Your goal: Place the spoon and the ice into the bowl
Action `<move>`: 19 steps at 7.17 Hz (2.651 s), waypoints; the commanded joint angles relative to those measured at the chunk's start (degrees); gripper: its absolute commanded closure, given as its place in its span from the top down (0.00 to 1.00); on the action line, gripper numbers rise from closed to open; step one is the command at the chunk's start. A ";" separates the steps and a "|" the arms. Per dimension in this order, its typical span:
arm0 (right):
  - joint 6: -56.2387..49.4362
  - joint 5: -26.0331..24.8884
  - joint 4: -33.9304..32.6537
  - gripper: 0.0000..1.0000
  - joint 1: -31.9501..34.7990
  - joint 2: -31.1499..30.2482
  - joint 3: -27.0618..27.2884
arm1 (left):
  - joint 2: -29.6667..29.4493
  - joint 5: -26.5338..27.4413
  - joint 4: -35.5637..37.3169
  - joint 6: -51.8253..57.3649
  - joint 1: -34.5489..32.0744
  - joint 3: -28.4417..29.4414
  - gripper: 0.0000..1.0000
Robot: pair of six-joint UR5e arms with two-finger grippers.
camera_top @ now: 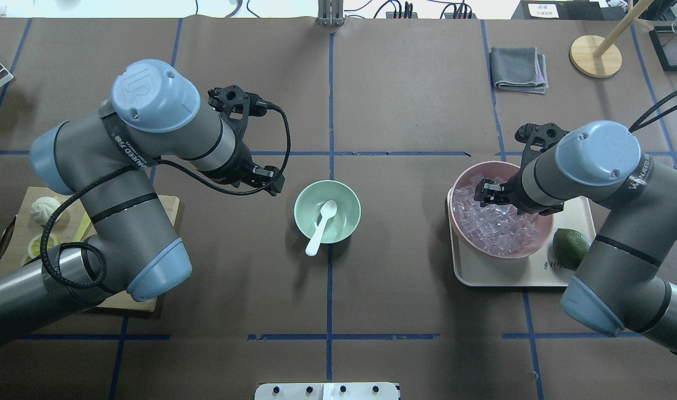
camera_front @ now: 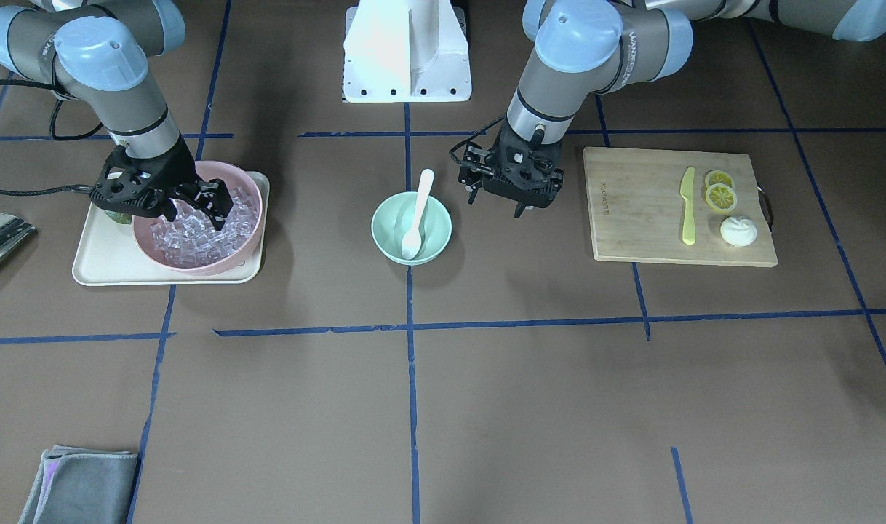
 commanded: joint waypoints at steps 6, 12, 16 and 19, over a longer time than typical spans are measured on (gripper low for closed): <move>1.12 1.65 -0.10 0.00 0.36 8.34 5.38 | 3.57 -0.46 -0.09 0.61 -1.13 -5.68 0.80; 18.19 -6.52 6.73 0.04 -11.24 29.06 -13.93 | 16.26 0.07 0.09 -0.18 -2.90 -15.21 0.93; 17.83 -6.79 7.72 1.00 -11.60 29.76 -18.79 | 16.00 0.07 0.09 -2.02 -2.46 -14.85 0.94; 17.14 -0.33 7.28 1.00 -4.78 23.32 -10.06 | 16.34 0.07 0.09 -1.32 -3.68 -15.38 0.94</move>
